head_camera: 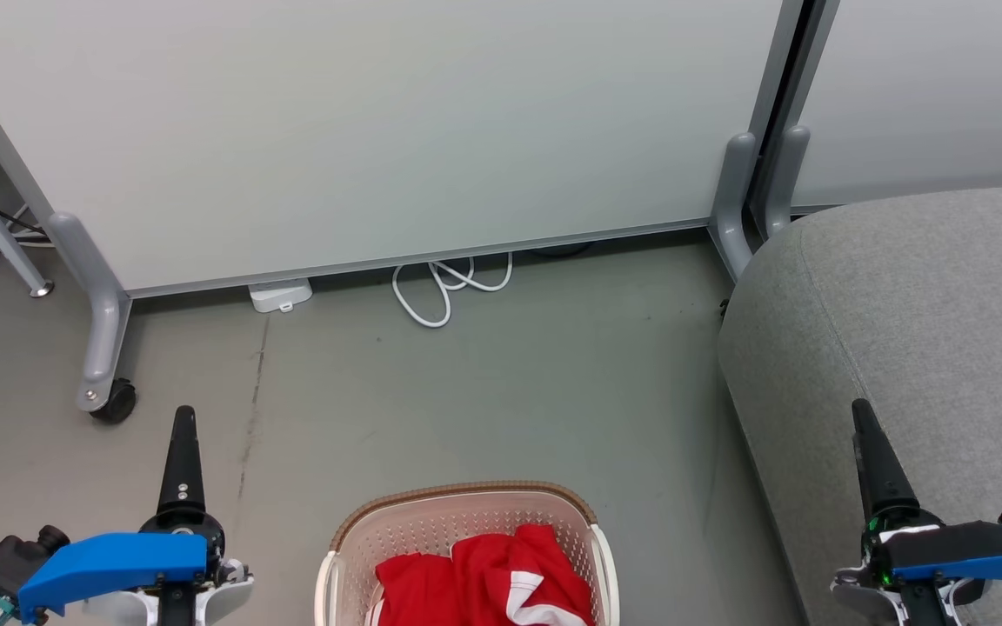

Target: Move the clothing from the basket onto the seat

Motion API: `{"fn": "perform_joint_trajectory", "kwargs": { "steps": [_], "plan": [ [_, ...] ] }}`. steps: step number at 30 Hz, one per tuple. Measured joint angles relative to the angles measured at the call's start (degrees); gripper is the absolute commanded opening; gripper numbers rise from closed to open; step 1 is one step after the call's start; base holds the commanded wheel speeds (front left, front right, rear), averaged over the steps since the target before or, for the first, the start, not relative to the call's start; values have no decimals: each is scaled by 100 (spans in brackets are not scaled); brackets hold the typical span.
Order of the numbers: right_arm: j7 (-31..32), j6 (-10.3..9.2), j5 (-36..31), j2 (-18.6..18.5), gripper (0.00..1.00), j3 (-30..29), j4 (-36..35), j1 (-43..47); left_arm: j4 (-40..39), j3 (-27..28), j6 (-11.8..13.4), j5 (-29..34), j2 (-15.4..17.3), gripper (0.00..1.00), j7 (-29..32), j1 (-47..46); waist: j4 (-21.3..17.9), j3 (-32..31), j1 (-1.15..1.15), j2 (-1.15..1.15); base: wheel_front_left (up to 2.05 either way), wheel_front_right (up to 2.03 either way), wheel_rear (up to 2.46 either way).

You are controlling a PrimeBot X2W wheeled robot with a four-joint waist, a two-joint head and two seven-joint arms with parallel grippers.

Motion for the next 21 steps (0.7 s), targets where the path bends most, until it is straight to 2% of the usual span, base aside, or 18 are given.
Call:
{"fn": "perform_joint_trajectory", "kwargs": {
  "steps": [6,11,12,21],
  "plan": [
    [-92,0,-505,-1,100,58,-65,-2,-75,-23,1,613,0,100,-105,-26,8,12,0,0,0,0,0],
    [-200,0,-1099,-1,100,141,-132,-8,-158,-152,74,1263,3,100,-203,-31,18,29,0,0,0,0,0],
    [-250,0,-1350,-1,100,176,-149,-11,-188,-210,101,1545,3,100,-241,-34,21,37,0,0,0,0,0],
    [-392,1,-2143,-2,100,294,-181,-19,-247,-421,214,2469,9,100,-391,-55,35,73,0,0,0,0,0]
  ]
}}
